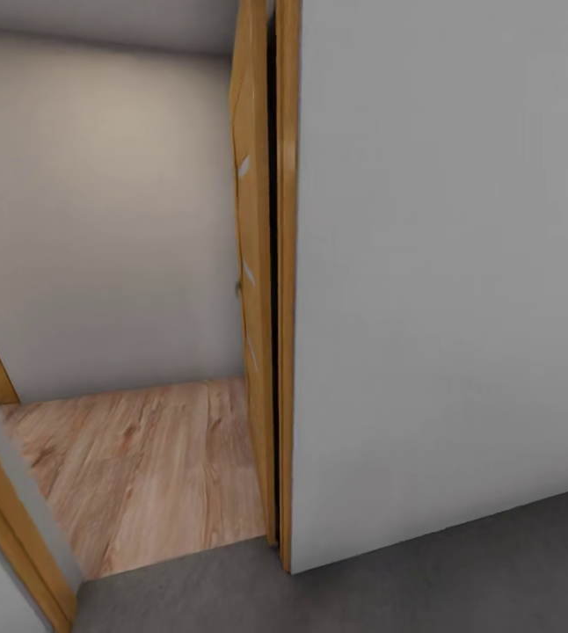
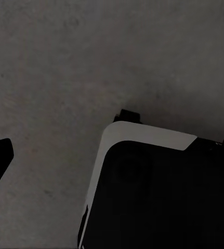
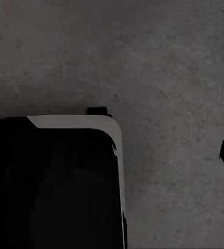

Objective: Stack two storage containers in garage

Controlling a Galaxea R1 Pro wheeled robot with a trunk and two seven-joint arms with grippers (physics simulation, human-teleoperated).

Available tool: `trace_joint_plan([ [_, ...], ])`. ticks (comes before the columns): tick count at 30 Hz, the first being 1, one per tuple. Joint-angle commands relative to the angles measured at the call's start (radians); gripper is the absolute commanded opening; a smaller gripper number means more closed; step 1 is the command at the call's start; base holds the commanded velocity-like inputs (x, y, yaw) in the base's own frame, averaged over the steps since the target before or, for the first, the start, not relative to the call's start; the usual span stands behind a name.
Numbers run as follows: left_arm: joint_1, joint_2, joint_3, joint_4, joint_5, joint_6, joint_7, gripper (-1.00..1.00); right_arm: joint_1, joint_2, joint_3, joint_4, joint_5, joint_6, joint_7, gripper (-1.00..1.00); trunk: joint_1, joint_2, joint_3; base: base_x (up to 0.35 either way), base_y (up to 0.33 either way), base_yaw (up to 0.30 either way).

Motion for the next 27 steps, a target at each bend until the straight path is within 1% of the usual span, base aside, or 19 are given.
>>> trace_joint_plan([
  [1,-0.001,0.000,0.002,0.001,0.004,-0.004,0.000,1.00,-0.001,0.000,0.009,0.003,-0.008,-0.006,-0.001,1.00,0.001,-0.001,-0.001,0.299,-0.190,0.035],
  [4,-0.001,0.000,0.002,0.001,0.004,-0.004,0.001,1.00,-0.001,0.000,0.009,0.003,-0.007,-0.004,-0.002,1.00,0.001,-0.001,-0.001,0.246,-0.138,0.181],
  [7,-0.001,0.001,0.002,0.001,0.005,-0.005,0.001,1.00,-0.001,0.000,0.009,0.003,-0.008,-0.004,-0.003,1.00,0.001,-0.001,-0.001,0.103,-0.057,0.241],
  [27,-0.001,0.003,0.002,0.001,0.006,-0.005,0.002,1.00,-0.001,0.000,0.009,0.003,-0.007,-0.004,-0.002,1.00,0.001,-0.001,-0.001,0.008,-0.004,0.271],
])
